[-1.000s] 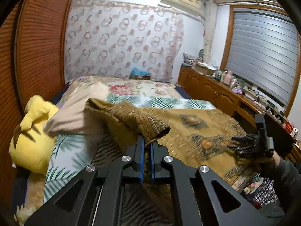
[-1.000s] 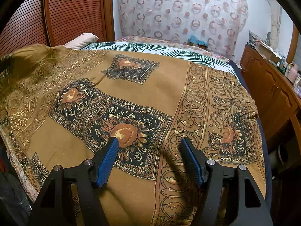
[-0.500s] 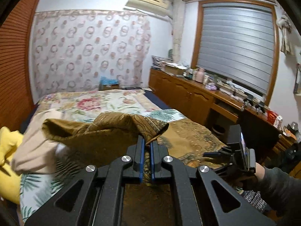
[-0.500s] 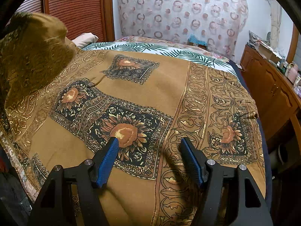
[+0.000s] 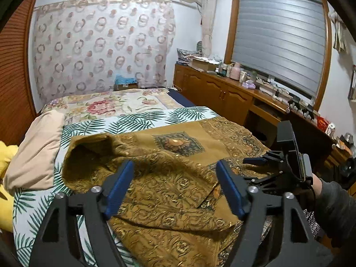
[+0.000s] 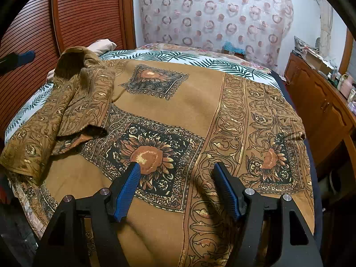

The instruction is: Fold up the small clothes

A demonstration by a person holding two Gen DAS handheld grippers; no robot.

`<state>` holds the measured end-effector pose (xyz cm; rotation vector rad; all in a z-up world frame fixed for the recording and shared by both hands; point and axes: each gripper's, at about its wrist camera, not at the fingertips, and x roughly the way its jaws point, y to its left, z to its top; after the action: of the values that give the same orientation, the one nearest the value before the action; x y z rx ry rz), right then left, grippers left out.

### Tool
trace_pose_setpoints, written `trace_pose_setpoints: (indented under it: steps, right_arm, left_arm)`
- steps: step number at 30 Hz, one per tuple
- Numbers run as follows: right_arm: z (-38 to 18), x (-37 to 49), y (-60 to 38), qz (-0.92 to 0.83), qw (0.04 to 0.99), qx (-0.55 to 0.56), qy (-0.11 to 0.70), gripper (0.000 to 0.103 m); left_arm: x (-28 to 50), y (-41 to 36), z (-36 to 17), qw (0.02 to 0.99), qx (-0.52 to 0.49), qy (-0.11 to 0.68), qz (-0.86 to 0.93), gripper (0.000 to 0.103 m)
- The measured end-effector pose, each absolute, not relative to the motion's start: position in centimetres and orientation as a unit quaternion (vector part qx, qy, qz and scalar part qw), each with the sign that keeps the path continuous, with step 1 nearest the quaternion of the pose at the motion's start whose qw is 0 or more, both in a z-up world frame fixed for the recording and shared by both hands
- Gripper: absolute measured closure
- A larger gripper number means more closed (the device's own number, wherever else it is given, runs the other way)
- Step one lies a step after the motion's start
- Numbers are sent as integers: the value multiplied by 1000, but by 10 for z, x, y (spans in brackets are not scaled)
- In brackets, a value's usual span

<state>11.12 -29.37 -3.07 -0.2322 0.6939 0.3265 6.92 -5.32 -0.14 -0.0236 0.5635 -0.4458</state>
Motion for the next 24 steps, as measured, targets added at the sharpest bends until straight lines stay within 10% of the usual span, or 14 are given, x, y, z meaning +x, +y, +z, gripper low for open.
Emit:
trace_pose_setpoints:
  steps: [24]
  right_arm:
    - [-23,106,-293,161,923,-109,333,33]
  left_arm:
    - [55,21,-27,955,-32,277,-104,25]
